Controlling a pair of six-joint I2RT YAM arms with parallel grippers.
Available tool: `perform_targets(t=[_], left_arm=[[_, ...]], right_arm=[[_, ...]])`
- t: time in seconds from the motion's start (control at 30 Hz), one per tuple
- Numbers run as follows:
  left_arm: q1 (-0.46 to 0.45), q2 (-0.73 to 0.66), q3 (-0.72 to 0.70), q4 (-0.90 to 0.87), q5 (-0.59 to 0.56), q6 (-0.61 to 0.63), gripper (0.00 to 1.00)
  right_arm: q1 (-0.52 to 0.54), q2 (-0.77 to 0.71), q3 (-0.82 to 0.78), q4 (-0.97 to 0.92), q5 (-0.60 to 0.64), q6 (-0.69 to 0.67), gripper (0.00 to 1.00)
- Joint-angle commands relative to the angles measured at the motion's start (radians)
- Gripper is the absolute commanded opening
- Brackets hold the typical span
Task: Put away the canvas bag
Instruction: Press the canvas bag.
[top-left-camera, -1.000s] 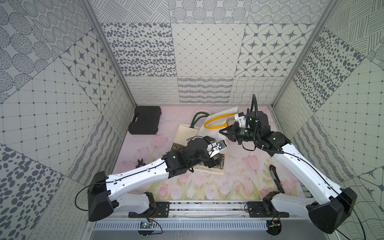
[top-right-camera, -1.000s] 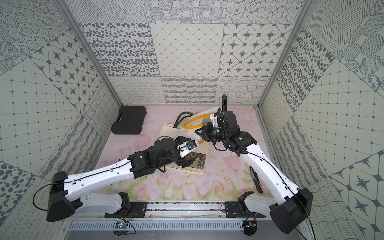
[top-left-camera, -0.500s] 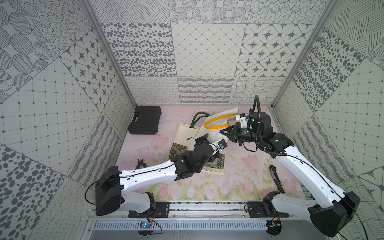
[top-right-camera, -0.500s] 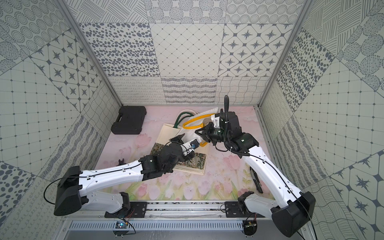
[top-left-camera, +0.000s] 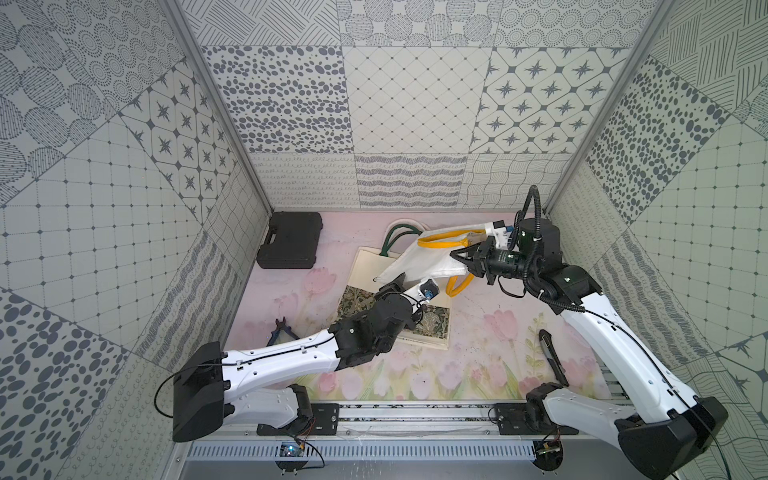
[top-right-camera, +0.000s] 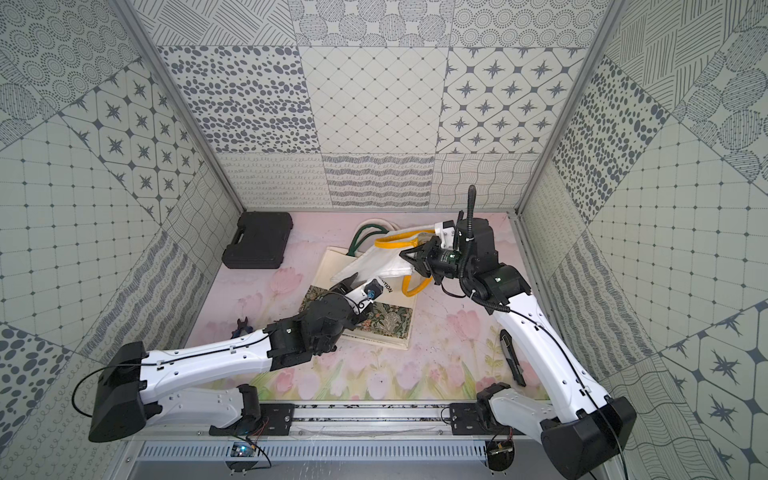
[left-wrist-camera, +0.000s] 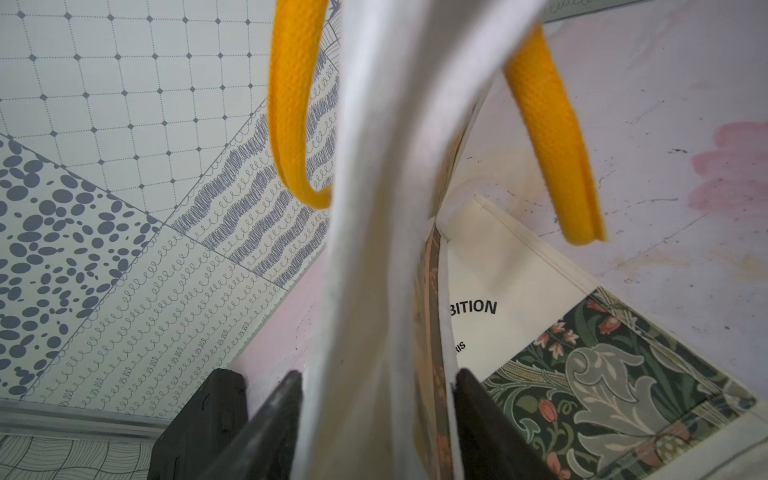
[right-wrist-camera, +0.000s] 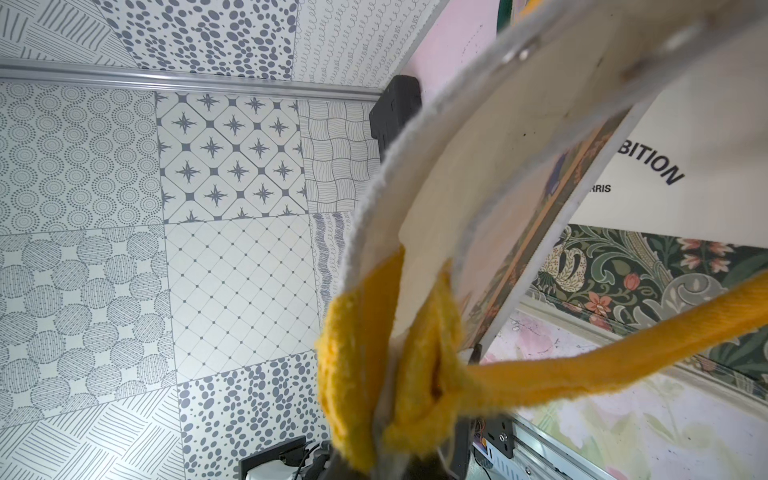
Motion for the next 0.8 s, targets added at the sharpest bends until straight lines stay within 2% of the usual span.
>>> perform_targets(t=[0.0,0.03,0.07,0.1,0.13,0.17,0.2,0.23,0.3,0.33,0.37,0.4,0.43,0.47,0.53,0.57,0.63,0.73,0.77], left_arm=[[0.004,-0.033,-0.028,0.011,0.005,-0.088,0.0],[0.009,-0.038,-0.027,-0.011,0.021,-0.106,0.18],[0.013,-0.043,-0.029,-0.022,0.03,-0.119,0.43],[0.014,-0.047,-0.031,-0.026,0.037,-0.124,0.56],[0.018,-0.05,-0.034,-0.032,0.04,-0.127,0.52],[0.02,-0.051,-0.034,-0.04,0.044,-0.13,0.35],[0.019,-0.054,-0.037,-0.043,0.04,-0.132,0.05],[0.021,-0.056,-0.038,-0.041,0.033,-0.133,0.0],[0.023,-0.065,-0.043,-0.043,0.046,-0.137,0.0],[0.027,-0.068,-0.041,-0.056,0.062,-0.143,0.12],[0.029,-0.07,-0.039,-0.063,0.071,-0.151,0.41],[0.033,-0.071,-0.042,-0.064,0.072,-0.158,0.64],[0.035,-0.07,-0.042,-0.07,0.077,-0.161,0.61],[0.039,-0.069,-0.039,-0.081,0.09,-0.163,0.47],[0.041,-0.067,-0.04,-0.086,0.095,-0.166,0.04],[0.044,-0.066,-0.041,-0.088,0.094,-0.17,0.0],[0.05,-0.069,-0.042,-0.095,0.108,-0.18,0.0],[0.059,-0.076,-0.045,-0.104,0.135,-0.201,0.54],[0.062,-0.077,-0.047,-0.106,0.144,-0.203,0.53]], right_arm=[[-0.01,-0.037,0.05,0.129,-0.046,0.032,0.0],[-0.012,-0.038,0.052,0.13,-0.048,0.034,0.0],[-0.012,-0.037,0.053,0.13,-0.047,0.037,0.0],[-0.012,-0.039,0.052,0.134,-0.047,0.041,0.0],[-0.012,-0.04,0.049,0.141,-0.051,0.047,0.0],[-0.012,-0.041,0.047,0.146,-0.052,0.051,0.0],[-0.012,-0.044,0.046,0.148,-0.052,0.053,0.0],[-0.013,-0.048,0.047,0.146,-0.051,0.053,0.0],[-0.013,-0.052,0.051,0.142,-0.052,0.049,0.0],[-0.013,-0.05,0.052,0.139,-0.053,0.048,0.0],[-0.013,-0.052,0.052,0.138,-0.055,0.048,0.0],[-0.013,-0.053,0.052,0.138,-0.057,0.048,0.0],[-0.013,-0.055,0.052,0.138,-0.058,0.048,0.0],[-0.013,-0.056,0.052,0.138,-0.059,0.047,0.0],[-0.013,-0.059,0.053,0.136,-0.059,0.048,0.0],[-0.013,-0.06,0.056,0.134,-0.061,0.048,0.0],[-0.013,-0.062,0.066,0.125,-0.065,0.043,0.0],[-0.013,-0.068,0.074,0.117,-0.07,0.039,0.0],[-0.013,-0.07,0.077,0.114,-0.072,0.039,0.0]])
